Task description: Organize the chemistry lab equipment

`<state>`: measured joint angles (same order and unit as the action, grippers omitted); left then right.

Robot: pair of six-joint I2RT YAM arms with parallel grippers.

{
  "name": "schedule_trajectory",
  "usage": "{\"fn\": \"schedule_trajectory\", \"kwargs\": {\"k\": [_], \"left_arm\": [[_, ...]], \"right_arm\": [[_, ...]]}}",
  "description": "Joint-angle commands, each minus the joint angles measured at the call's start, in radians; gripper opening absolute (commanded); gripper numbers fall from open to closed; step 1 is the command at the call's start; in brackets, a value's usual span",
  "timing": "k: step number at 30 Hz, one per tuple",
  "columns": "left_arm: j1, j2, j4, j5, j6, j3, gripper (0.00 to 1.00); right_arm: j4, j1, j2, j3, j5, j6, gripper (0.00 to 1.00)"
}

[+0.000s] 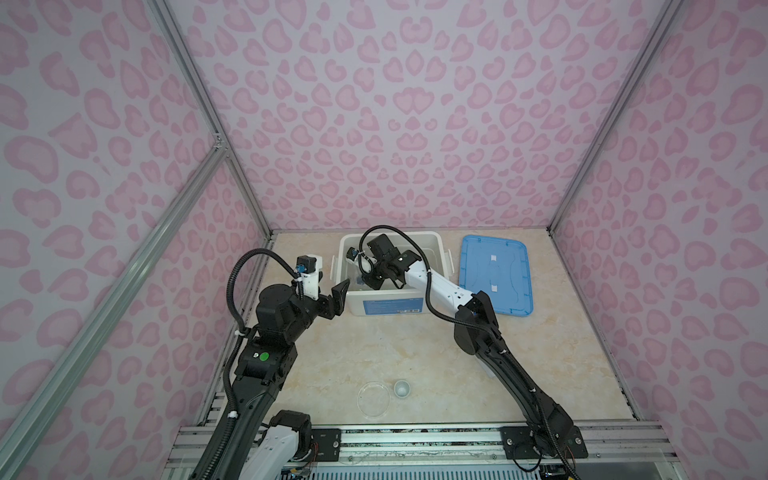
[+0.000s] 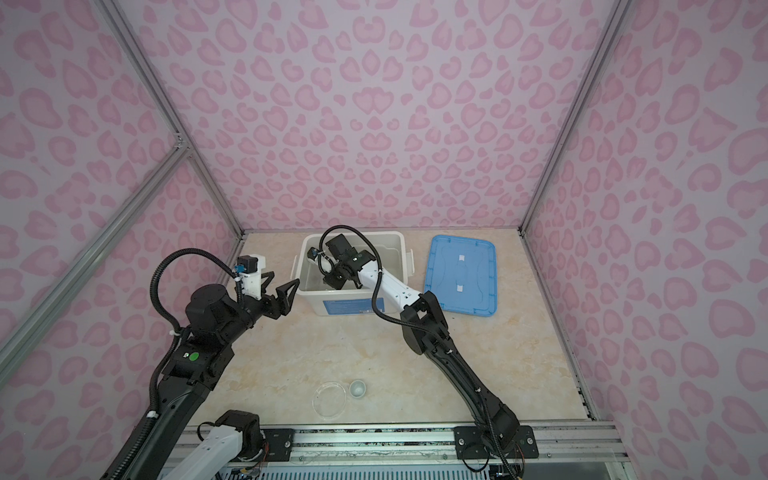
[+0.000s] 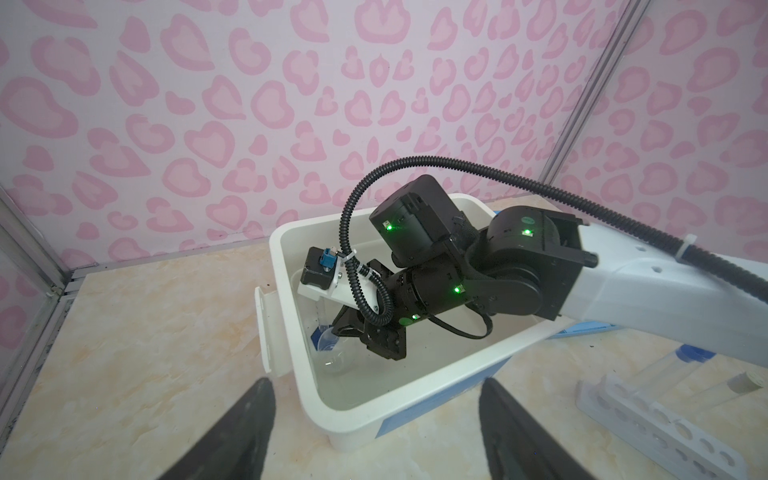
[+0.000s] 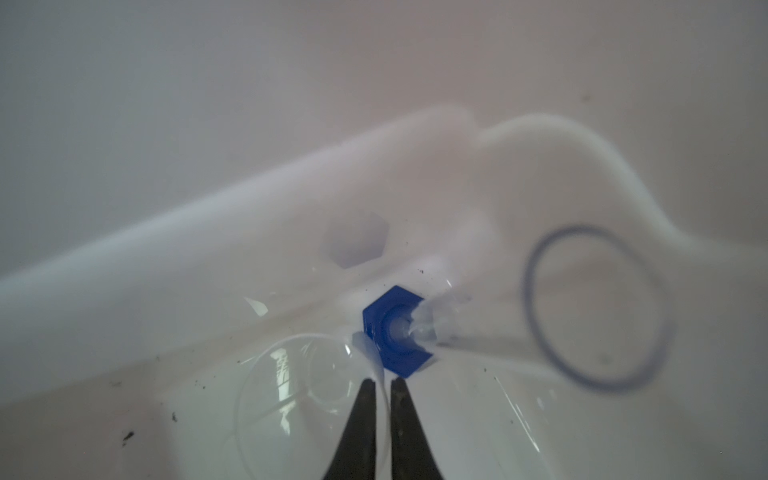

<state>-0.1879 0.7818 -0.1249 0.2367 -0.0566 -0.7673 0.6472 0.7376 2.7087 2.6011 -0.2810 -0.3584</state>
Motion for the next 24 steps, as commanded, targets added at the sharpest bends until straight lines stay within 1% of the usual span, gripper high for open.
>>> {"fn": "schedule_trajectory", "kwargs": {"k": [1, 3, 7, 11, 17, 20, 24], "left_arm": [[0.001, -0.004, 0.034, 0.006, -0.002, 0.002, 0.8], [0.001, -0.01, 0.034, 0.006, -0.004, 0.002, 0.81], [0.001, -0.023, 0.034, 0.005, -0.005, 0.003, 0.81], [0.001, -0.036, 0.034, 0.007, -0.006, 0.002, 0.81], [0.001, -0.059, 0.034, 0.016, -0.009, -0.003, 0.82], [0.001, -0.056, 0.036, 0.041, -0.01, -0.008, 0.82], [0.001, -0.03, 0.016, 0.095, 0.0, -0.038, 0.82]], "right_arm": [[0.023, -0.002, -0.011, 0.023, -0.02, 0.002, 0.17], [0.037, -0.002, -0.027, 0.034, -0.029, 0.001, 0.23], [0.054, -0.003, -0.063, 0.035, -0.033, -0.003, 0.28], [0.072, -0.003, -0.105, 0.035, -0.035, -0.006, 0.3], [0.116, -0.003, -0.205, 0.022, -0.039, -0.013, 0.29], [0.114, -0.003, -0.298, -0.042, -0.024, -0.013, 0.29], [0.049, 0.006, -0.503, -0.253, 0.003, 0.016, 0.29]]}}
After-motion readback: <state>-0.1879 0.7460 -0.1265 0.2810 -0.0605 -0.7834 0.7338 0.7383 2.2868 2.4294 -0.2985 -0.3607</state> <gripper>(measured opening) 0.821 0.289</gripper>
